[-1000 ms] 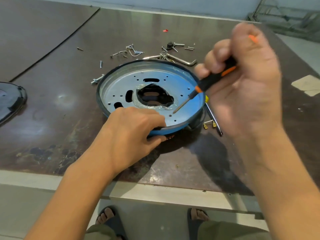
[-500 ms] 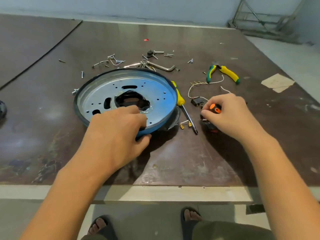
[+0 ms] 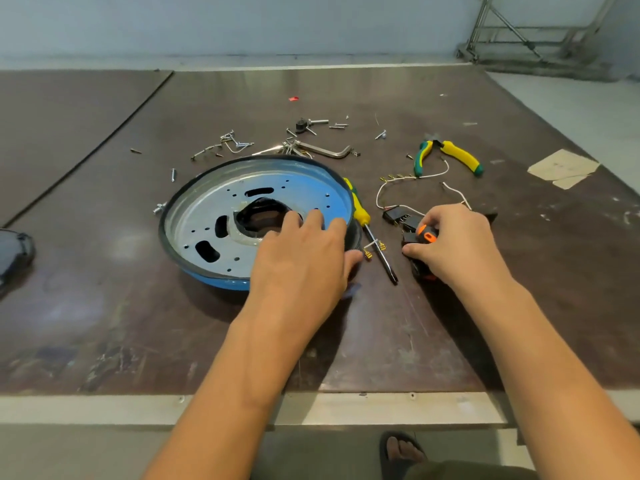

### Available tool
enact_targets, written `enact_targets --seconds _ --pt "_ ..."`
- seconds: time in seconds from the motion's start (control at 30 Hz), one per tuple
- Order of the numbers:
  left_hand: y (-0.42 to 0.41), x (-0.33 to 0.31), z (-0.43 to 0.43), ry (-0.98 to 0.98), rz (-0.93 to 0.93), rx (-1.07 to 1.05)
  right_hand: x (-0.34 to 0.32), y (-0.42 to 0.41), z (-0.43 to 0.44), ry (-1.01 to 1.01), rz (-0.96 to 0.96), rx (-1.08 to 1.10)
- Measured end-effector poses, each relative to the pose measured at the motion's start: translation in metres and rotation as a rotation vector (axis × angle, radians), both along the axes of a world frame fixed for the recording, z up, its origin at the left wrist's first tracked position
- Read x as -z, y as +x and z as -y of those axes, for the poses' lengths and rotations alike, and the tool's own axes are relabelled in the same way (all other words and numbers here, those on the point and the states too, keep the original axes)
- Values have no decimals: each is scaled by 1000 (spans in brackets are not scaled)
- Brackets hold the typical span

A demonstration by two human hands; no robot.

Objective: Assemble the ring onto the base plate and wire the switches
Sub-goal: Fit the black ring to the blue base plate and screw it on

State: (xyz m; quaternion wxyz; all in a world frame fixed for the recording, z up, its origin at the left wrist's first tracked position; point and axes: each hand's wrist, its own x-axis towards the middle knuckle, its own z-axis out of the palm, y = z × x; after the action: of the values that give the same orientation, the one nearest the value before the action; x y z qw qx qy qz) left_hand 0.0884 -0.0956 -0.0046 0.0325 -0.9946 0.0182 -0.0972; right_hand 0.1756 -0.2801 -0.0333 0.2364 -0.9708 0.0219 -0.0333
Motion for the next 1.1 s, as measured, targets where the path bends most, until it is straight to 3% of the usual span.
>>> enact_targets --seconds 0.33,0.8,0.9,1.0,1.1 --pt "-41 -38 -32 -67 -280 -43 -9 0 0 -29 -52 -43" --pt "-23 -2 -10 -107 -144 -9 -12 -5 -3 -45 -97 -63" --pt "-26 -6 -10 -101 -85 37 -12 -5 0 14 -26 -46" --pt "-31 -17 -29 -256 -65 142 -24 -10 4 123 158 -49" --pt "-38 -43 -59 -627 100 262 -46 -22 3 301 233 -149"
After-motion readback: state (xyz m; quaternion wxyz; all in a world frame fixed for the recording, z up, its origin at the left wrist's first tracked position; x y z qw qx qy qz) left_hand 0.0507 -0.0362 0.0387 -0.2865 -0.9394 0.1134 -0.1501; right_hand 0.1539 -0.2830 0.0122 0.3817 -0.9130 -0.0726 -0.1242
